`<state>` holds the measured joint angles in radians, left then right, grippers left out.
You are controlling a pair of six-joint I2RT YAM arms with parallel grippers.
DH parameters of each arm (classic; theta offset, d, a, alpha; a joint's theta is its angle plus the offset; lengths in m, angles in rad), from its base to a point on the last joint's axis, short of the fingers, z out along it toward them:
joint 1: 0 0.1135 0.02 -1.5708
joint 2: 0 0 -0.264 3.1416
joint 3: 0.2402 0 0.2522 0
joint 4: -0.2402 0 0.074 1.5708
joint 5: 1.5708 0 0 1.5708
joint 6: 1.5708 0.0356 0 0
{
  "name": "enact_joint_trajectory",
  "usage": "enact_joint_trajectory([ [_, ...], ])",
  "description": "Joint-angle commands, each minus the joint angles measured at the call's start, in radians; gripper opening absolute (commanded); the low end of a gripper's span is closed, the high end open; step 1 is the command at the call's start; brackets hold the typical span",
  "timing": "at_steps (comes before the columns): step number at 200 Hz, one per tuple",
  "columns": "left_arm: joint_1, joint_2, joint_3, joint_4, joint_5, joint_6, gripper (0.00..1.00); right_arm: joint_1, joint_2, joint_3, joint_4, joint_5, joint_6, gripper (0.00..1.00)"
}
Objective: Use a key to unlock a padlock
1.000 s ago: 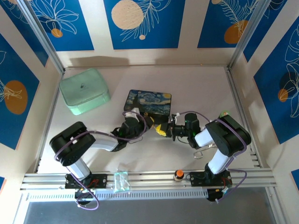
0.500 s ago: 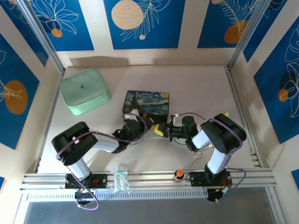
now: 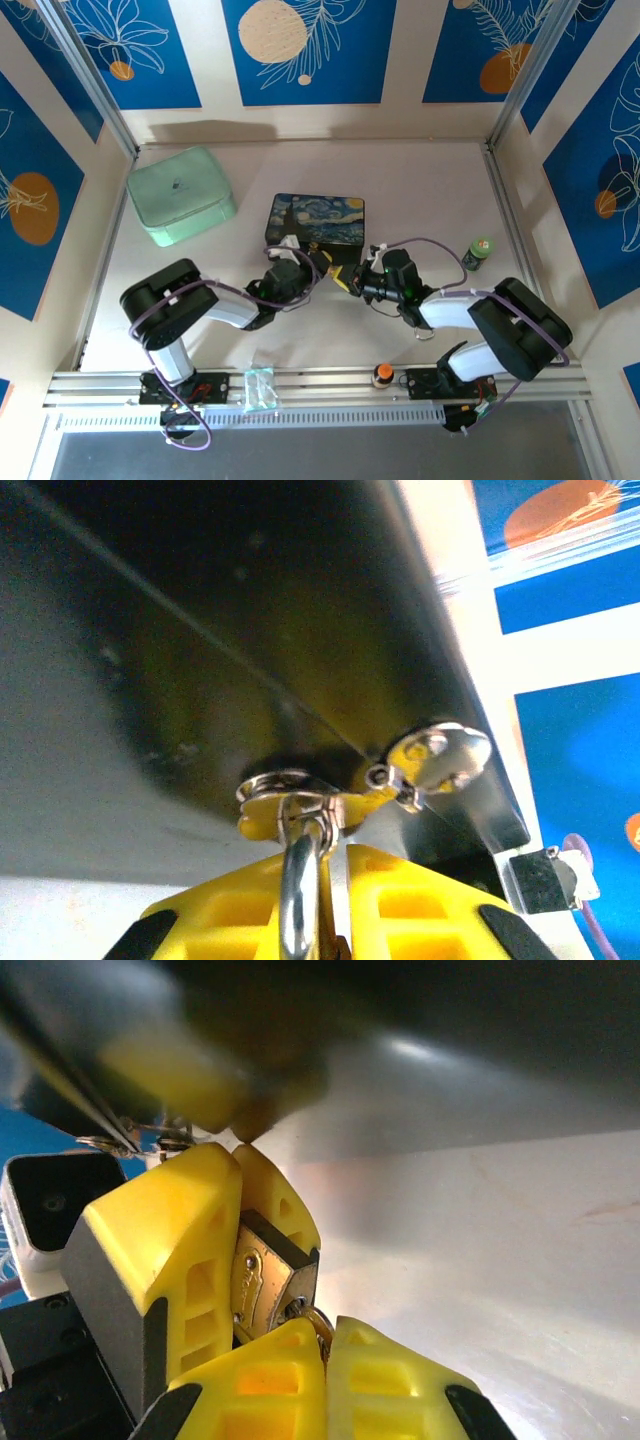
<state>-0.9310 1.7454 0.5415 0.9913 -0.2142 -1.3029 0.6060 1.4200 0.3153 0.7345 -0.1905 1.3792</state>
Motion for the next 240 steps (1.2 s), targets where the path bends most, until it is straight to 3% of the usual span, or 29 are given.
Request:
enact_joint_trajectory([
  [1,-0.088,0.022,0.037,0.102,0.201,-0.025,0.02,0.003,0.058,0.107,0.056,-0.119,-0.063,0.0],
  [29,-0.088,-0.005,0.025,0.042,0.181,-0.018,0.01,0.018,0.031,0.114,-0.087,-0.109,-0.168,0.08],
  [53,-0.086,-0.028,0.029,-0.044,0.177,-0.002,0.0,0.028,-0.07,0.154,-0.433,-0.011,-0.347,0.2],
  [85,-0.082,-0.016,0.017,-0.062,0.204,-0.02,0.0,0.051,-0.16,0.207,-0.773,0.185,-0.556,0.22],
  [107,-0.073,-0.01,0.007,-0.059,0.214,-0.034,0.0,0.081,-0.151,0.23,-0.851,0.241,-0.646,0.22],
  [134,-0.068,-0.022,0.016,-0.065,0.214,-0.018,0.0,0.061,-0.107,0.207,-0.767,0.126,-0.614,0.2],
  [167,-0.066,-0.023,0.015,-0.02,0.214,-0.023,0.0,-0.062,-0.074,0.088,-0.447,-0.109,-0.481,0.21],
  [210,-0.066,0.016,-0.002,0.09,0.216,-0.055,0.0,-0.113,-0.056,0.066,-0.342,-0.219,-0.409,0.21],
  [240,-0.066,0.034,-0.01,0.132,0.207,-0.069,0.0,-0.194,0.039,0.001,-0.205,-0.325,-0.29,0.22],
])
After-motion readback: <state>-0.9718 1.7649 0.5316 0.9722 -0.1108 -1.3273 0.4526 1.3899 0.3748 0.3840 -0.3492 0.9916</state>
